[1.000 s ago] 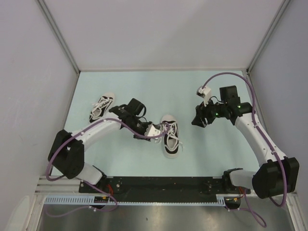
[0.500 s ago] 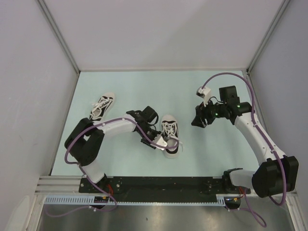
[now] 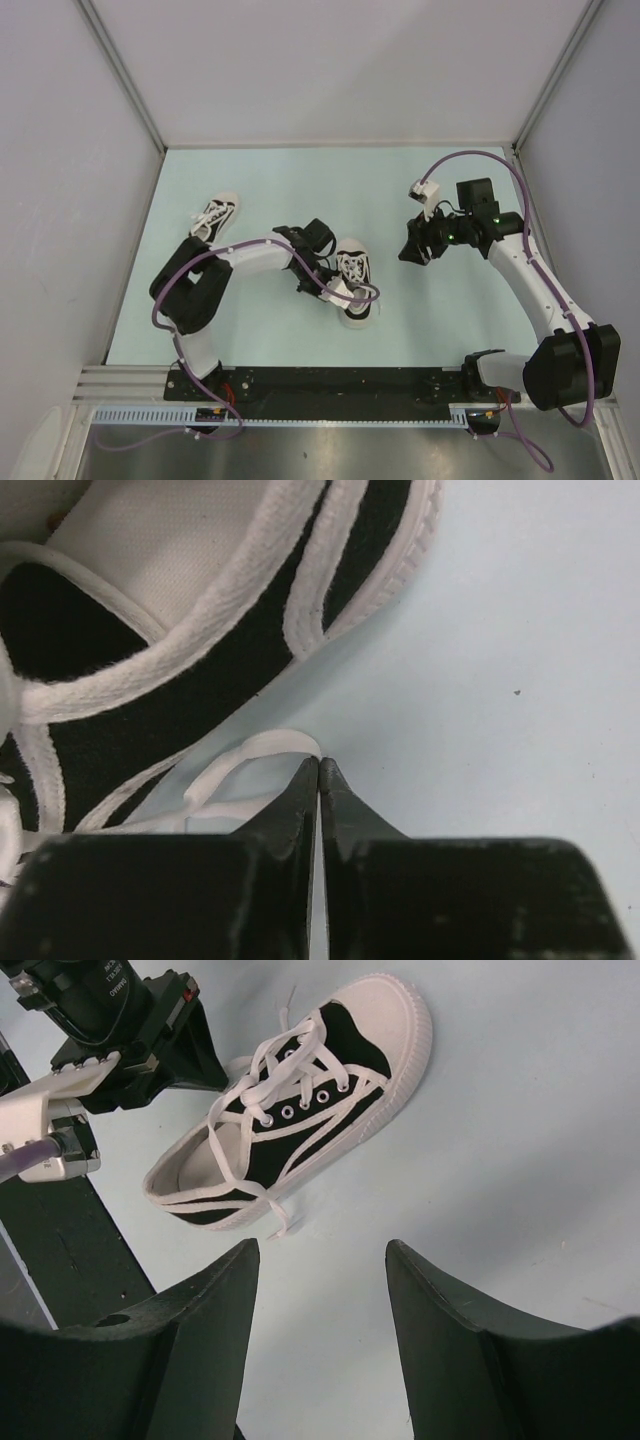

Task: Tie the shoes

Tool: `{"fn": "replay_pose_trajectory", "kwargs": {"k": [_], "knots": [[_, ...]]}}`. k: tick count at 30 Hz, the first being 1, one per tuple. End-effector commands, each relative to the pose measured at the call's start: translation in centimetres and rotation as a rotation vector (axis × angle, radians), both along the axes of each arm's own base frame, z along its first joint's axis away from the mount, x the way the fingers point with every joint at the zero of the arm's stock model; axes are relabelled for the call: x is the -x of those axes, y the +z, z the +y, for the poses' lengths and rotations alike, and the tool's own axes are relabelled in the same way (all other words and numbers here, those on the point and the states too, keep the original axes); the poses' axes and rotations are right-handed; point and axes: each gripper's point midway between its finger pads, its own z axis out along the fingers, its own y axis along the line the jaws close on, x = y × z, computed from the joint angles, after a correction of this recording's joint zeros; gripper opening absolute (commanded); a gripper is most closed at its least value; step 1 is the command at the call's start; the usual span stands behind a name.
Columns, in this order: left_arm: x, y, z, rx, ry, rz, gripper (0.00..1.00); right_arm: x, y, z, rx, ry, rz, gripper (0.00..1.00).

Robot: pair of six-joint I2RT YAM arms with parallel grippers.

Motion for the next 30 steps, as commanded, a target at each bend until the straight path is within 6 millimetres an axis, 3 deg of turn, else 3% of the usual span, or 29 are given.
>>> {"fn": "replay_pose_trajectory", "kwargs": {"k": [1,6,12,22,30], "knots": [[0.8,2.6,-0.7,0.054,-0.043,0.017,0.0,0.0,0.6,0.0,-0.014,0.004,-0.022,0.58],[3.1,7.3,-1.1,0.176,-0.029,0.075,0.0,0.3,1.2,0.1,-0.028,0.01,-0.034,0.57],[3.8,10.6,-2.1,0.255,0.03,0.126,0.0,1.0,1.5,1.0,-0.082,0.057,-0.005,0.55],[3.8,14.2,-4.6,0.361,0.127,0.255,0.0,2.2,2.5,3.1,-0.172,0.154,0.006,0.54],[3.5,15.6,-5.0,0.431,0.153,0.254,0.0,2.9,0.8,6.5,-0.157,0.248,0.051,0.5]]}}
